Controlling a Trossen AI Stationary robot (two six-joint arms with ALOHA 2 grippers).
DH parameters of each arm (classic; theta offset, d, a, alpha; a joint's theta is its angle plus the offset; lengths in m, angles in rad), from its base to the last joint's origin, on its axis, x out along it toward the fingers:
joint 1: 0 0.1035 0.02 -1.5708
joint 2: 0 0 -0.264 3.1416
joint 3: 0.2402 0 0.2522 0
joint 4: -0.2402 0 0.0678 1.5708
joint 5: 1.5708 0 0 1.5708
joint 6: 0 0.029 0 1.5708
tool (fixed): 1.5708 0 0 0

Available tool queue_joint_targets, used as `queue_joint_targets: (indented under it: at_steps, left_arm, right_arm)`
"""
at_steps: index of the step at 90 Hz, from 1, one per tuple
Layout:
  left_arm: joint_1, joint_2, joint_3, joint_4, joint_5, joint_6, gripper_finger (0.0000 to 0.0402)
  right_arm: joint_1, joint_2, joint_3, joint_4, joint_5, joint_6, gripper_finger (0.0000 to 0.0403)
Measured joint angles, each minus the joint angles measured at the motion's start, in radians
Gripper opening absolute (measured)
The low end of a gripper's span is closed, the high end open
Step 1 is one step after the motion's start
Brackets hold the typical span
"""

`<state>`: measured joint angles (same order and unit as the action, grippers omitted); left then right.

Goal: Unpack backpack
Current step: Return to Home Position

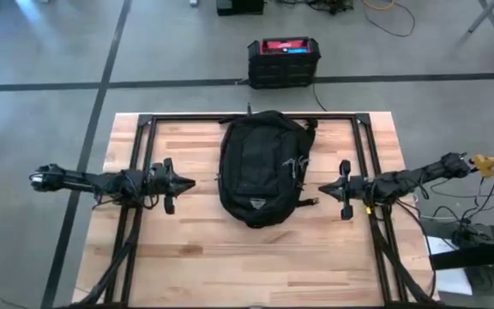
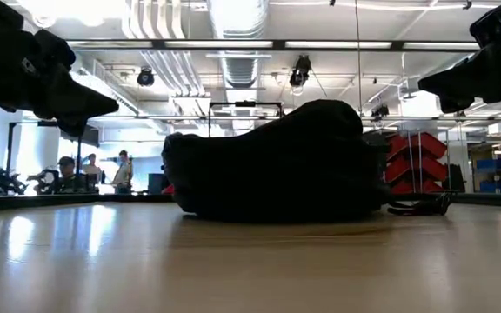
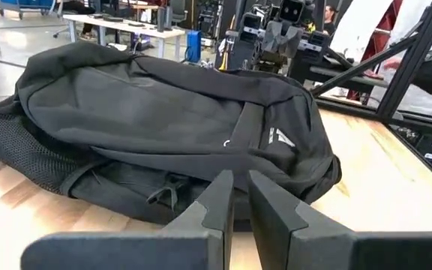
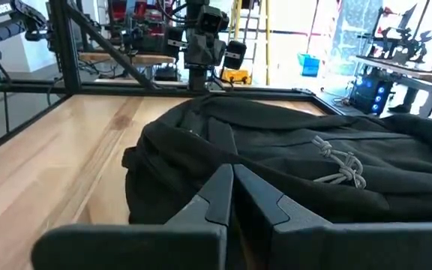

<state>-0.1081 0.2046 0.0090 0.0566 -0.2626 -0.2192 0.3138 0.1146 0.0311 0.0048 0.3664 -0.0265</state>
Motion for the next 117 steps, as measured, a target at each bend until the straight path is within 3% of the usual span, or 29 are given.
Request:
queue_joint_targets:
  at_steps: [117]
  left_arm:
    - [0.000, 0.071, 0.000, 0.001, 0.000, 0.000, 0.0025]
  right_arm:
    - [0.000, 0.000, 0.002, 0.000, 0.000, 0.000, 0.0000]
